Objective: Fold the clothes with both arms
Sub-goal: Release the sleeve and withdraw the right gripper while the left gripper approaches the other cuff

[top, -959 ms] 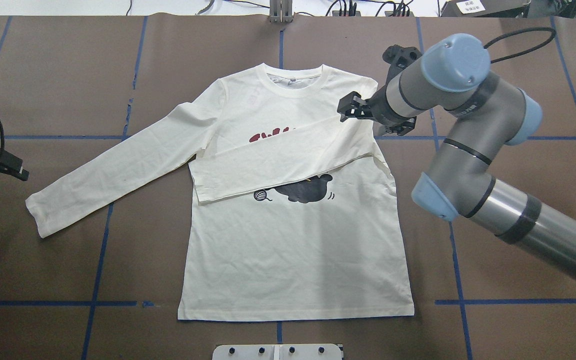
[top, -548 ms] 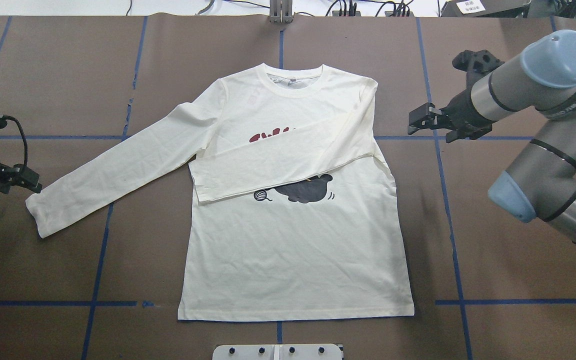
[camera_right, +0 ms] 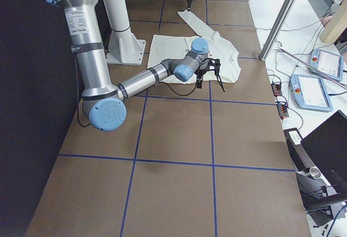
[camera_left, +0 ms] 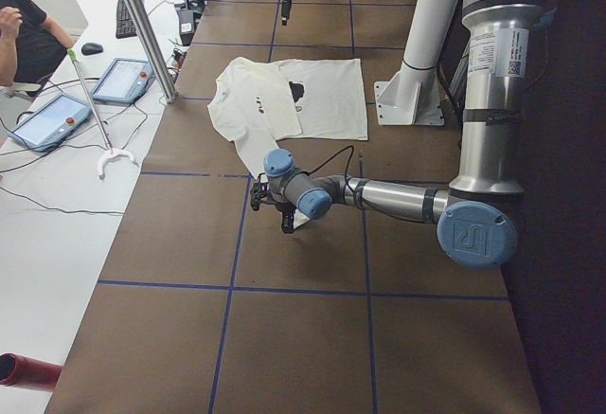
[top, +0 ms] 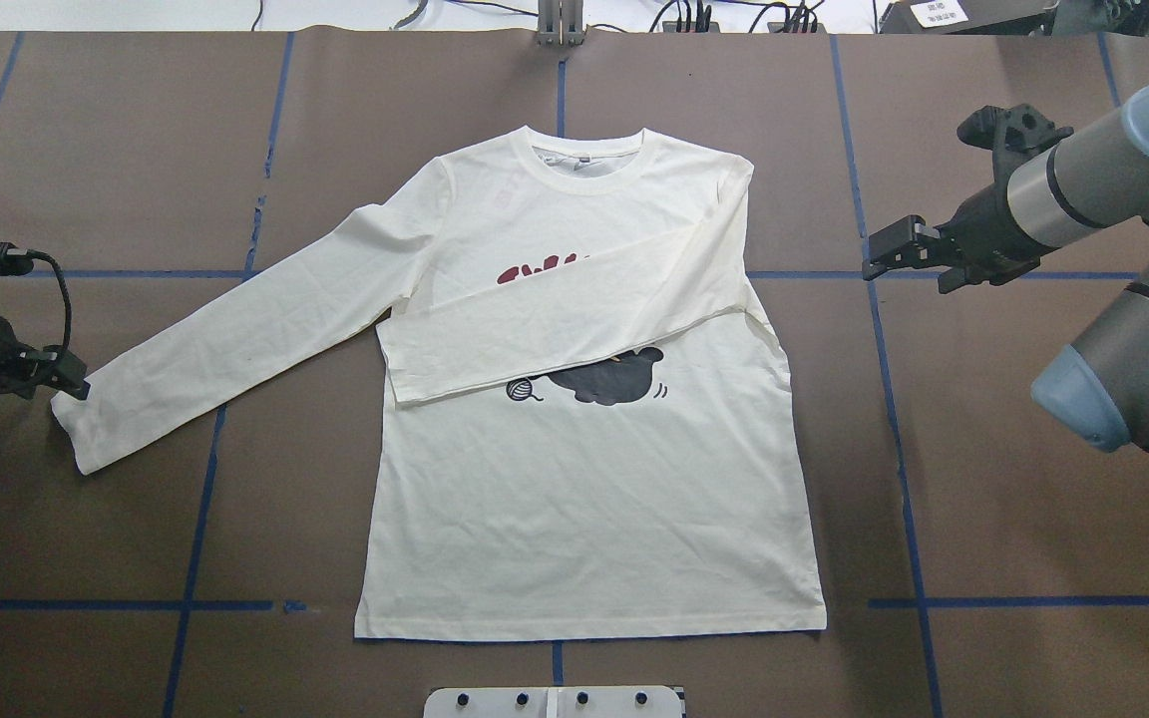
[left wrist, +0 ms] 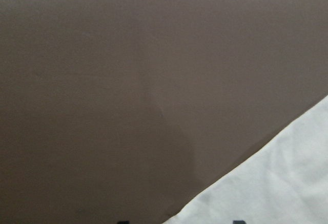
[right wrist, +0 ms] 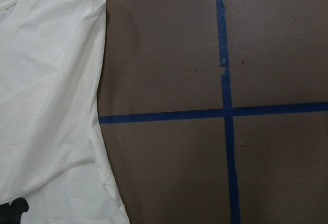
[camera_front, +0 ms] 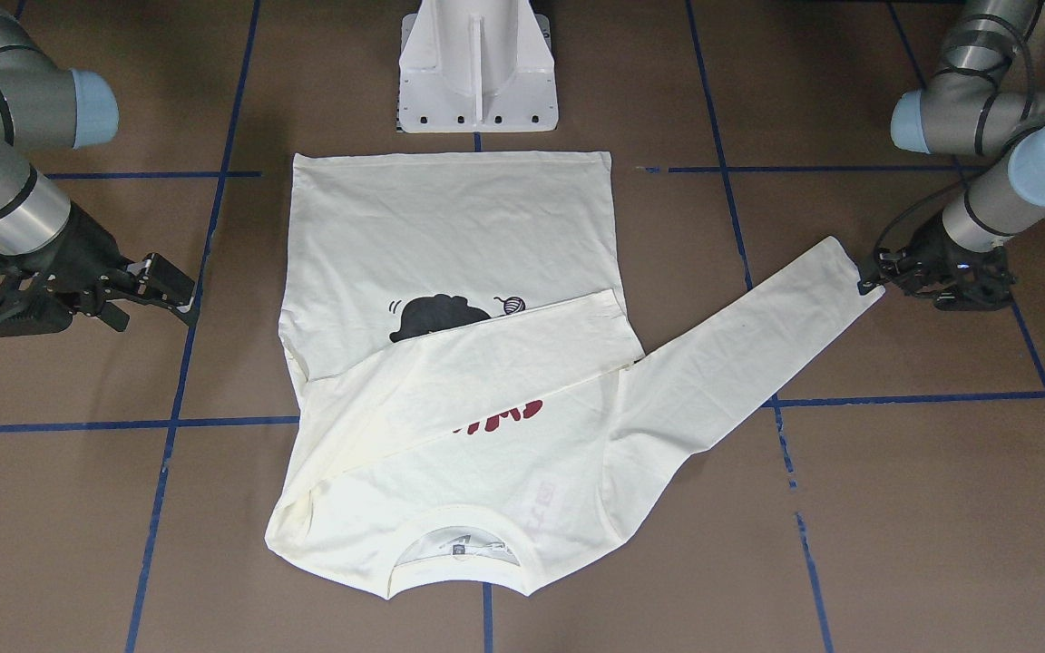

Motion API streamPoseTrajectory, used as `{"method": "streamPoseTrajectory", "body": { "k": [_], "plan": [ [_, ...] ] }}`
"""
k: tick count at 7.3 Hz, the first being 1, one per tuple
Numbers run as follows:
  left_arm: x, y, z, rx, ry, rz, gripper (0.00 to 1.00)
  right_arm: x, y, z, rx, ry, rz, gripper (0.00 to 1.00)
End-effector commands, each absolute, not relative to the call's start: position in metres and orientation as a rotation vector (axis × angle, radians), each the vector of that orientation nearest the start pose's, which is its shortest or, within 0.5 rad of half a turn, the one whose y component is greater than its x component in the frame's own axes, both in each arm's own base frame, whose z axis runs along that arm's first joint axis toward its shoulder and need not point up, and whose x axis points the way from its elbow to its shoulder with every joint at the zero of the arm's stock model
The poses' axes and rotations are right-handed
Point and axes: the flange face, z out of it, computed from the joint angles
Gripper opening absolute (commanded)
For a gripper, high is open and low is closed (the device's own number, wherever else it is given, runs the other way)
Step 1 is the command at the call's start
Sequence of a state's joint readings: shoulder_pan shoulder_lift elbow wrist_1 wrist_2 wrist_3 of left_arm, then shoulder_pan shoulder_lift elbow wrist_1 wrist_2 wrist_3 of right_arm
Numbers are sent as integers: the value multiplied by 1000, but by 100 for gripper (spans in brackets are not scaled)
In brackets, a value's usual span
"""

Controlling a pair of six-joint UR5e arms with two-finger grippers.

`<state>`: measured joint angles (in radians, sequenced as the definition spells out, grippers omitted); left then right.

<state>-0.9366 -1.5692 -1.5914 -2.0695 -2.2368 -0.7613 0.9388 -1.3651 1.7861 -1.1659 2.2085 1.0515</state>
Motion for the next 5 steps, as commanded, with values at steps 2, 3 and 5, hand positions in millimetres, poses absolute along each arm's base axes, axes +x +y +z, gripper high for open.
{"method": "streamPoseTrajectory", "body": {
  "k": [2,3,5],
  "plan": [
    [256,-455,597,-41,820,66,57,-276,-504,400,82,-993,121,100],
    [256,-455,595,-40,819,64,21,-276,-504,401,81,-992,122,100],
    [257,-456,595,-35,814,63,0,-274,-501,402,80,-991,122,100]
  ]
}}
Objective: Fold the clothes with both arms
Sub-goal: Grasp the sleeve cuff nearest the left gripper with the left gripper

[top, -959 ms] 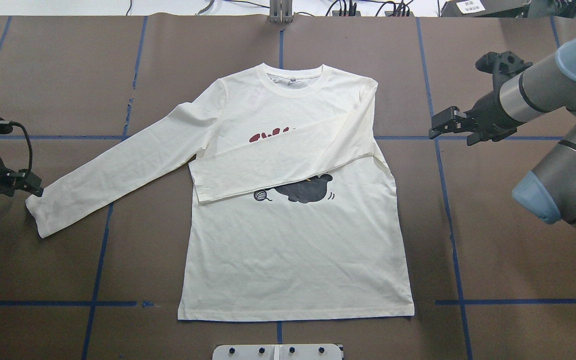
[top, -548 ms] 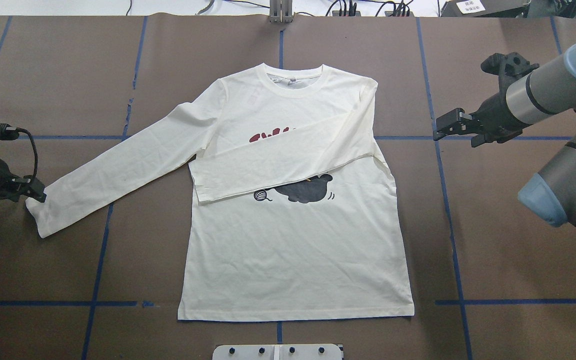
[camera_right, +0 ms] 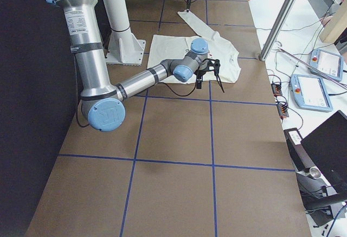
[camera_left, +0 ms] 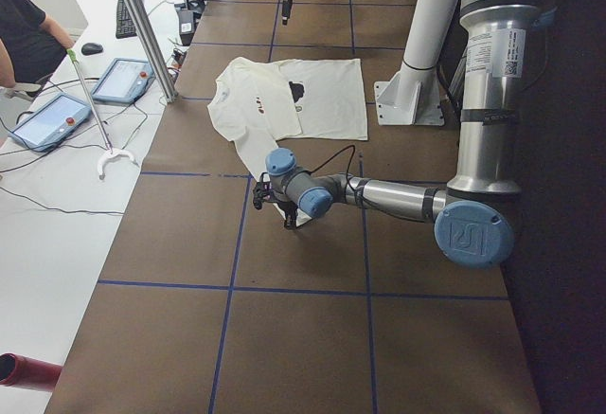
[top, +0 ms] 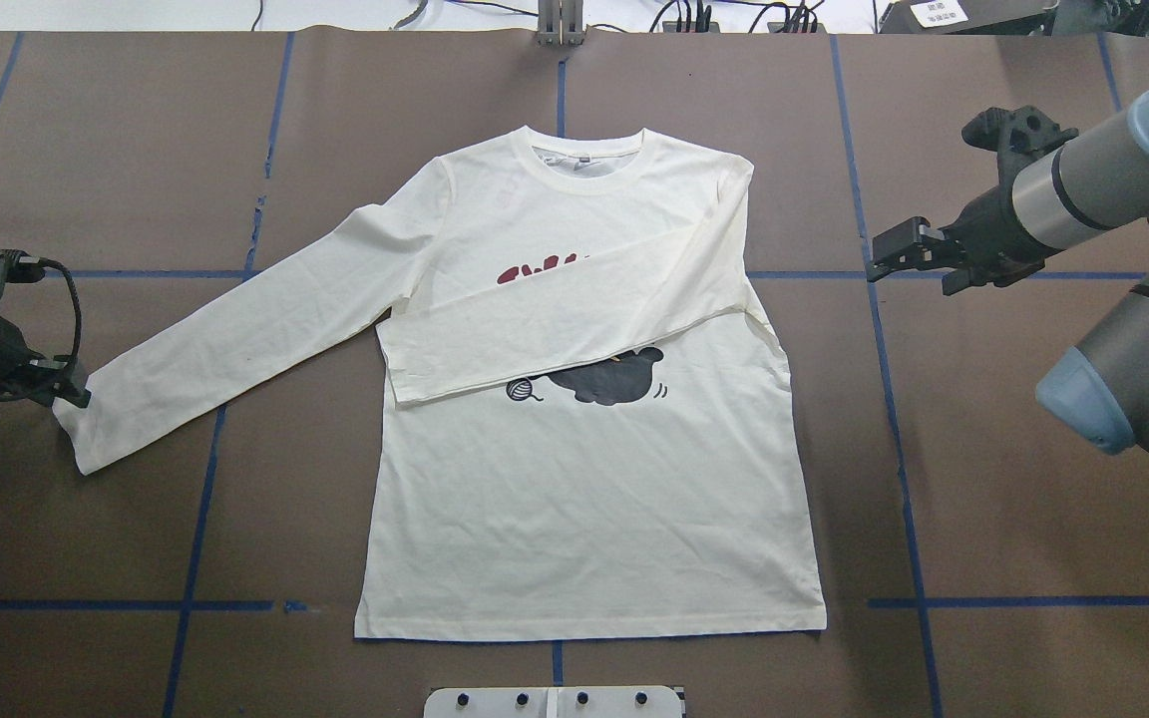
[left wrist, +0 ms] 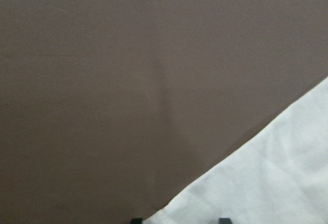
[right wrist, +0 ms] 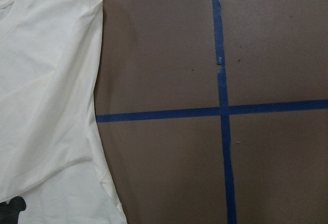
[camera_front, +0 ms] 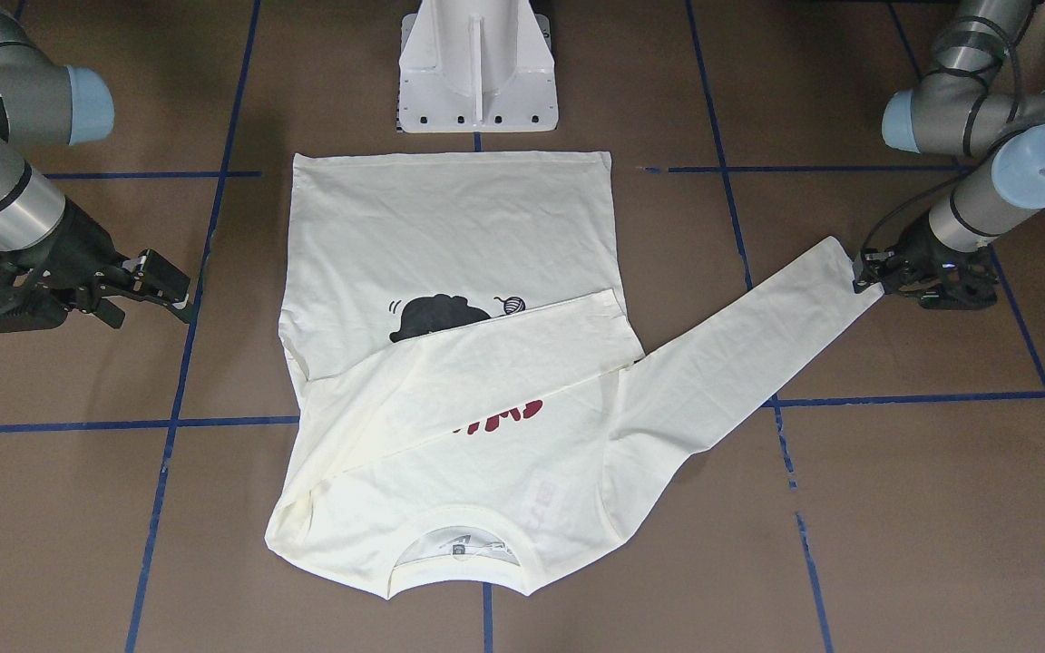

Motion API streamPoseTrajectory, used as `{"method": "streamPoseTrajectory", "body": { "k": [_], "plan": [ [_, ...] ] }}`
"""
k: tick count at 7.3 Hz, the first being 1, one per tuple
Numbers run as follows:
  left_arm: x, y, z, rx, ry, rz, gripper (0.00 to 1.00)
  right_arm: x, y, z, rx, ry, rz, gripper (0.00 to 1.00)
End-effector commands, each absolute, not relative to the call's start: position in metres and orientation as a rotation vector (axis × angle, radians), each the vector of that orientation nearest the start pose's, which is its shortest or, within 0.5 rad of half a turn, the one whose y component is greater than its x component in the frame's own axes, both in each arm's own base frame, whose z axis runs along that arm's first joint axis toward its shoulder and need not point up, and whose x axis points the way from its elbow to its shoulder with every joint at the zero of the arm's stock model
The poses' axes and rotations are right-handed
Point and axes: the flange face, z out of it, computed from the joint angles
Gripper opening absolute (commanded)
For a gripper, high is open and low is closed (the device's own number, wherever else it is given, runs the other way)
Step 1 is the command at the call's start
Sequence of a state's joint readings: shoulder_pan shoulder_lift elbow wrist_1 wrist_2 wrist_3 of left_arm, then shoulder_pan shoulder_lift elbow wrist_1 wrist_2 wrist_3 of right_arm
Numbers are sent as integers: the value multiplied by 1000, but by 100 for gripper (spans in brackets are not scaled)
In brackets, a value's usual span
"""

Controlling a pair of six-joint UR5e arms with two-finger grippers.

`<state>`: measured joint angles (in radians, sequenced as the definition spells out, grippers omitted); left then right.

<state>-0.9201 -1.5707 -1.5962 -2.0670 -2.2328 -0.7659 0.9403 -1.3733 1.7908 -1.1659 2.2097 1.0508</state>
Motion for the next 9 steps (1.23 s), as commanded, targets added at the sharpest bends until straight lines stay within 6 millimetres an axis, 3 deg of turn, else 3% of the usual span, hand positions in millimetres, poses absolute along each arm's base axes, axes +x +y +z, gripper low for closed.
{"method": "streamPoseTrajectory", "body": {
  "k": [1,2,3,4,5,6,7,8,9],
  "plan": [
    [256,-455,587,-26,823,64,0,-274,-501,402,81,-990,123,100],
    [256,-455,582,-21,828,67,0,-274,-501,402,81,-990,123,100],
    [253,-451,555,6,860,80,0,-273,-502,400,85,-992,125,100],
    [250,-448,510,16,875,89,0,-265,-504,398,90,-998,131,100],
    [256,-450,445,17,926,68,0,-245,-506,401,81,-1012,144,100],
    [277,-474,371,17,1004,-7,0,-216,-502,415,81,-1017,129,100],
    [323,-482,291,-5,1091,-60,0,-184,-500,434,81,-1024,97,100],
    [390,-484,216,-80,1156,-116,0,-158,-498,447,85,-1033,85,100],
    [447,-512,161,-58,1161,-177,0,-148,-496,455,83,-1031,92,100]
  ]
}}
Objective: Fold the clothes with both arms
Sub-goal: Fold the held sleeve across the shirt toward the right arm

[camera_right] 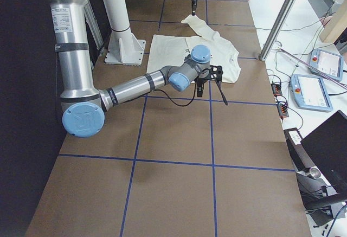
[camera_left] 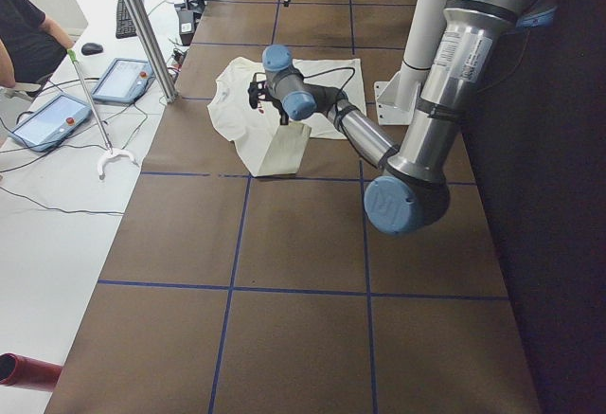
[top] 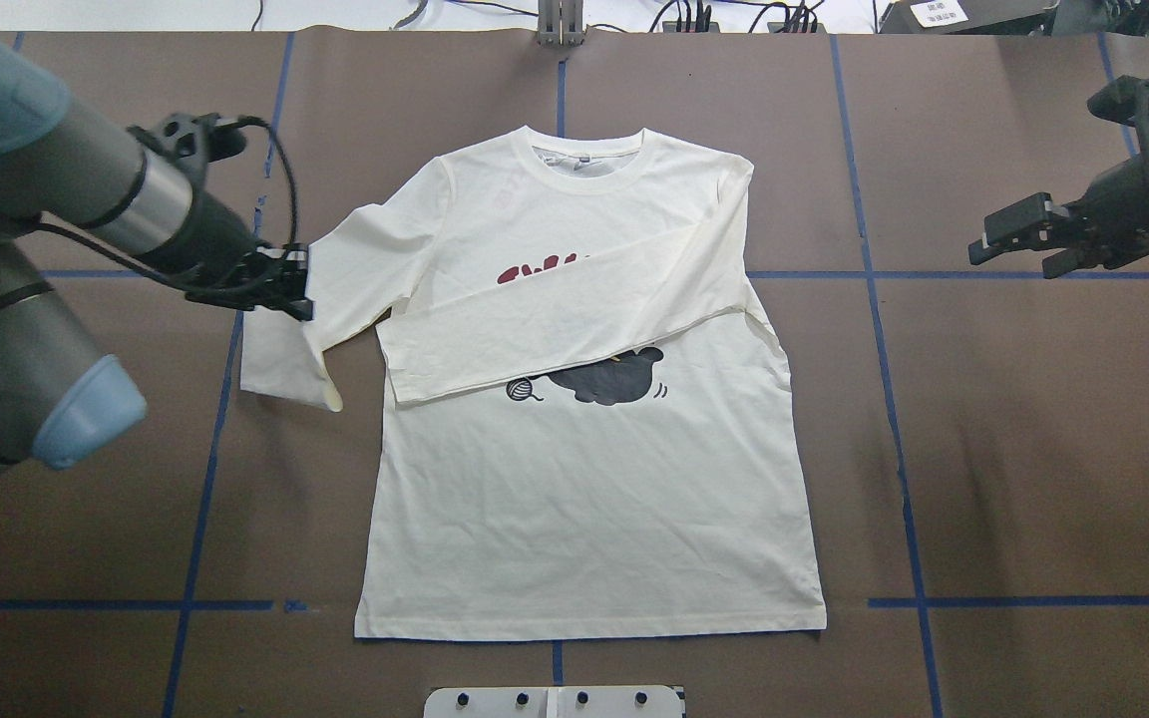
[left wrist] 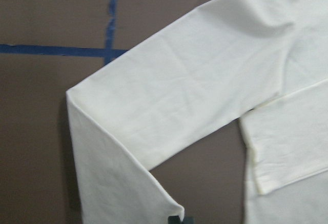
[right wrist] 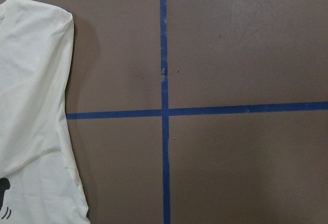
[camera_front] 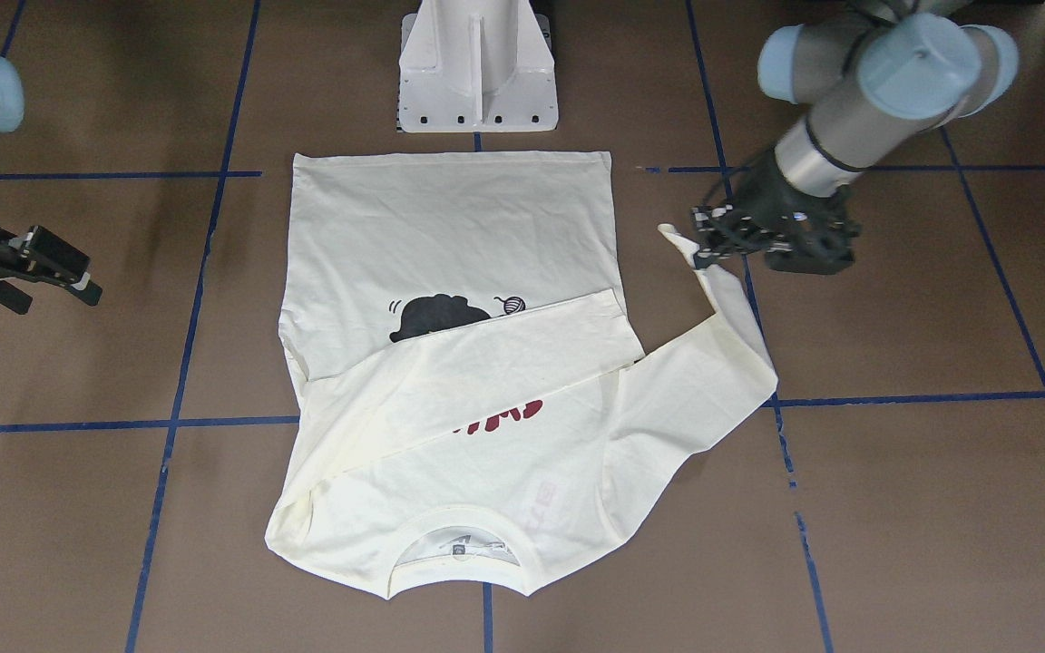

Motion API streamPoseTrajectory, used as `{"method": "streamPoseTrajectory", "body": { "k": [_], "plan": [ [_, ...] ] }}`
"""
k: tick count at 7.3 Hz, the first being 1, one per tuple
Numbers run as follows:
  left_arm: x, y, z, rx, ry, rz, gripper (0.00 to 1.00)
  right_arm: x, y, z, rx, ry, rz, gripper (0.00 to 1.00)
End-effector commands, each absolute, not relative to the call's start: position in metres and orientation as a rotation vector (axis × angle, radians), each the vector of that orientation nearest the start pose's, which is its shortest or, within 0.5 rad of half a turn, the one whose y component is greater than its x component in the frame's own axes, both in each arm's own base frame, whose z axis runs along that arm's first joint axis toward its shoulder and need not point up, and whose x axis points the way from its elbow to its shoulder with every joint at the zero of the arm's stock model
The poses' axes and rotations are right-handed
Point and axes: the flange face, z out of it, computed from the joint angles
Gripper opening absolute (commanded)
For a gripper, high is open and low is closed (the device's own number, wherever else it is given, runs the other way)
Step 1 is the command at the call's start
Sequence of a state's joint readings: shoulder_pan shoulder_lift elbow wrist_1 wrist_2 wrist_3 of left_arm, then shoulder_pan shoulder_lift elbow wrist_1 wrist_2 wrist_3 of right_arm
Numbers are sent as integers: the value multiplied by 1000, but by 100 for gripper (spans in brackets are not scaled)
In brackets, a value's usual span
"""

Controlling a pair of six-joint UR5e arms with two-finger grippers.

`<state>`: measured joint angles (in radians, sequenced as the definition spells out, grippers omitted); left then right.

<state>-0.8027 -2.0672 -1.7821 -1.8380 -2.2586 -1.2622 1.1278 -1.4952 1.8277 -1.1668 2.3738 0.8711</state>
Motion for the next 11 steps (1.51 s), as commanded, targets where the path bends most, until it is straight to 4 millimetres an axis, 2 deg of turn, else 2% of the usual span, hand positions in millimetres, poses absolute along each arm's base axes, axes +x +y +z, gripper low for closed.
{"method": "streamPoseTrajectory", "body": {
  "k": [1,2,3,4,5,6,7,8,9,10,11],
  "plan": [
    [501,-514,114,-65,1170,-199,0,-144,-493,462,81,-1023,96,100],
    [551,-526,62,-63,1225,-249,0,-132,-486,474,95,-1015,89,100],
    [612,-535,29,-65,1260,-312,0,-124,-473,488,118,-1025,77,100],
    [671,-504,26,-15,1270,-324,0,-118,-462,497,141,-1037,67,100],
    [691,-484,29,-6,1292,-345,0,-117,-460,501,138,-1037,68,100],
    [699,-473,26,-16,1302,-333,0,-116,-457,502,133,-1038,68,100],
    [712,-452,21,-35,1307,-312,1,-117,-455,502,127,-1045,65,100],
    [714,-449,17,-42,1309,-336,34,-117,-455,502,125,-1045,68,100],
    [712,-448,13,-40,1318,-336,79,-118,-458,497,128,-1049,74,100],
    [705,-454,11,-36,1325,-349,87,-122,-461,494,127,-1050,80,100],
    [676,-475,-1,-17,1343,-369,87,-127,-465,485,120,-1059,99,100]
  ]
}}
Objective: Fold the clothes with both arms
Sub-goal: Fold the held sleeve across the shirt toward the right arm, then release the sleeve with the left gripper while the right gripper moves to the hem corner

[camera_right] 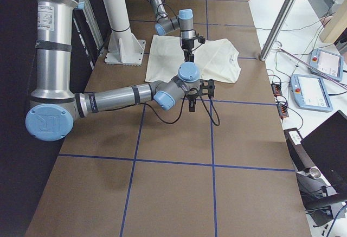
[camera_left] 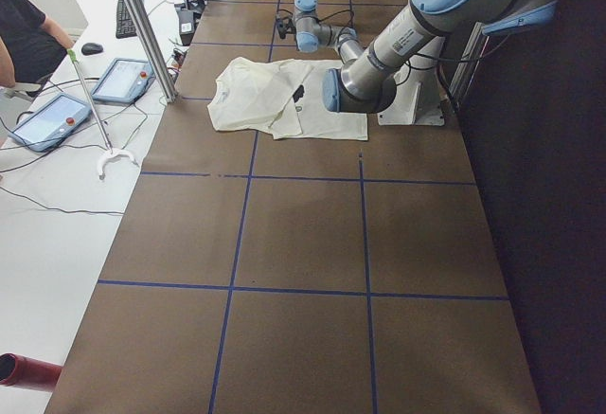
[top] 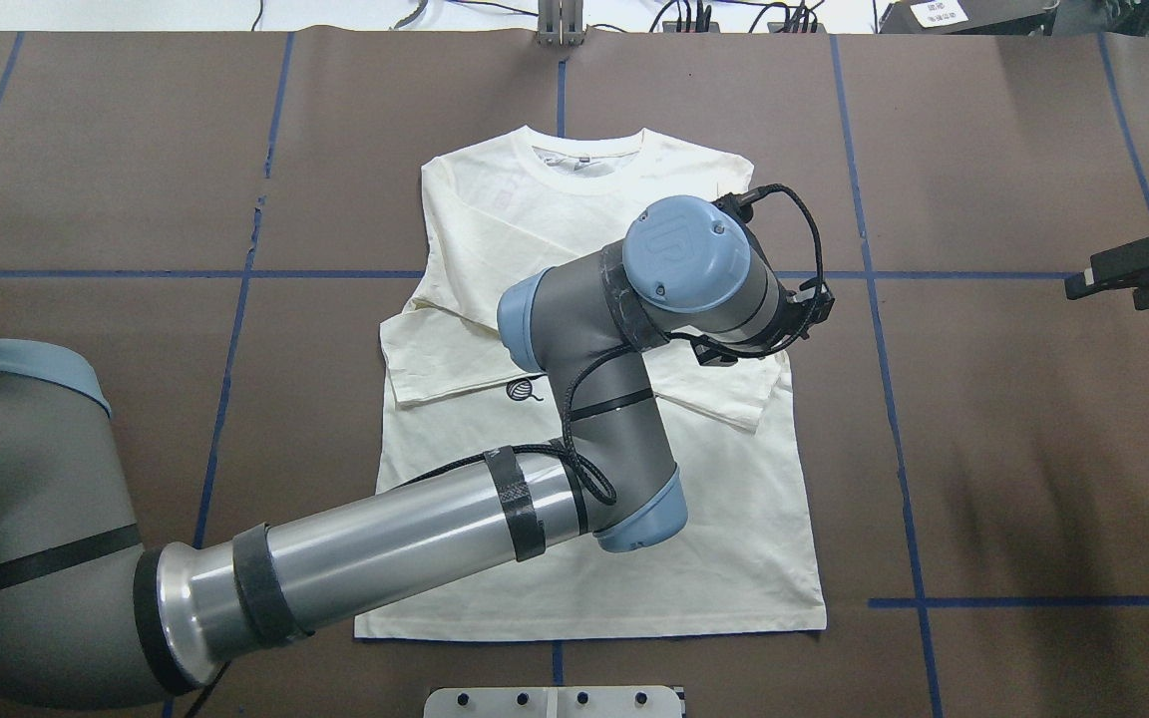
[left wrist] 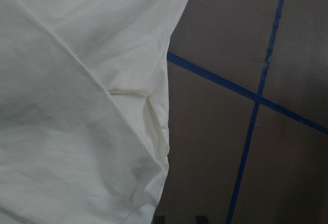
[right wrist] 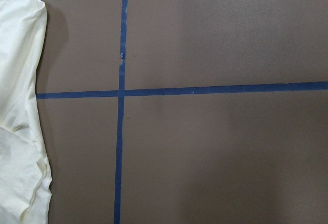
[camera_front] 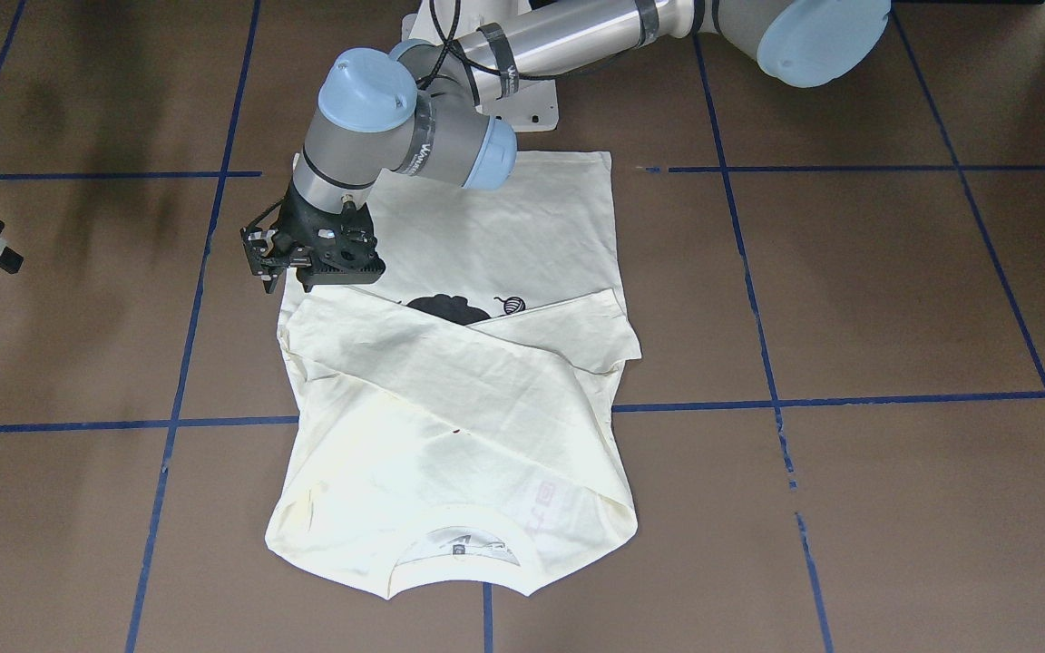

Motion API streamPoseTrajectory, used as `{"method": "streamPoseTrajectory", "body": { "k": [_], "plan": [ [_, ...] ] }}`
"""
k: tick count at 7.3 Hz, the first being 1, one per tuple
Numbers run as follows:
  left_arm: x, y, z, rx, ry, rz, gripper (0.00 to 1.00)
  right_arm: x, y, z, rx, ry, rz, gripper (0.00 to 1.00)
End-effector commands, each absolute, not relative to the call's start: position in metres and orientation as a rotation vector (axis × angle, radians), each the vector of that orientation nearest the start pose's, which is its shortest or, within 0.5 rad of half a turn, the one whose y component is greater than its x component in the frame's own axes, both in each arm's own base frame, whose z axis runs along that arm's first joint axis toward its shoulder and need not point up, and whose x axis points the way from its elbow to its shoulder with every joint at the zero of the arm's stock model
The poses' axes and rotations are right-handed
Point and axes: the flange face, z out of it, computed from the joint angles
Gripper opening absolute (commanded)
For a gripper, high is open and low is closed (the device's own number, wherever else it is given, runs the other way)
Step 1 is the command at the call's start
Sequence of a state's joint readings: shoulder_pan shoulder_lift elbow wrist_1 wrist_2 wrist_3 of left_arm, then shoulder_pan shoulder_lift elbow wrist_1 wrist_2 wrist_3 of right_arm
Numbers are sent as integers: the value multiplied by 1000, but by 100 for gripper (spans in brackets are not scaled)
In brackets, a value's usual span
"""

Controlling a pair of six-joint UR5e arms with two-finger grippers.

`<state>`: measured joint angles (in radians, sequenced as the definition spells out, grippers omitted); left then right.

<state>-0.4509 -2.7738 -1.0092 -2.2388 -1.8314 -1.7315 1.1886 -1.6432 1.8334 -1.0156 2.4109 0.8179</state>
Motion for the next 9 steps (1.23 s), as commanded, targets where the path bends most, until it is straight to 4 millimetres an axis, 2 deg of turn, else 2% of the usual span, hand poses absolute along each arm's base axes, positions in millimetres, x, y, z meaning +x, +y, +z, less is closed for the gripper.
{"method": "streamPoseTrajectory", "body": {
  "k": [1,2,3,4,5,6,7,9],
  "plan": [
    [639,-492,15,-87,1292,-353,86,-154,-464,468,93,-1074,99,100],
    [586,-488,56,-82,1308,-349,85,-199,-448,444,61,-1080,95,100],
    [539,-471,101,-42,1323,-321,83,-259,-422,404,50,-1076,176,100],
    [513,-457,137,5,1293,-261,78,-326,-386,376,40,-1074,263,100],
    [495,-451,160,21,1275,-242,66,-377,-341,348,38,-1096,316,100],
    [481,-443,190,18,1251,-246,64,-420,-285,332,44,-1114,359,99],
    [478,-443,204,18,1227,-265,64,-444,-248,325,71,-1127,413,98],
    [478,-446,212,13,1211,-274,67,-460,-221,336,46,-1053,502,91]
  ]
}}
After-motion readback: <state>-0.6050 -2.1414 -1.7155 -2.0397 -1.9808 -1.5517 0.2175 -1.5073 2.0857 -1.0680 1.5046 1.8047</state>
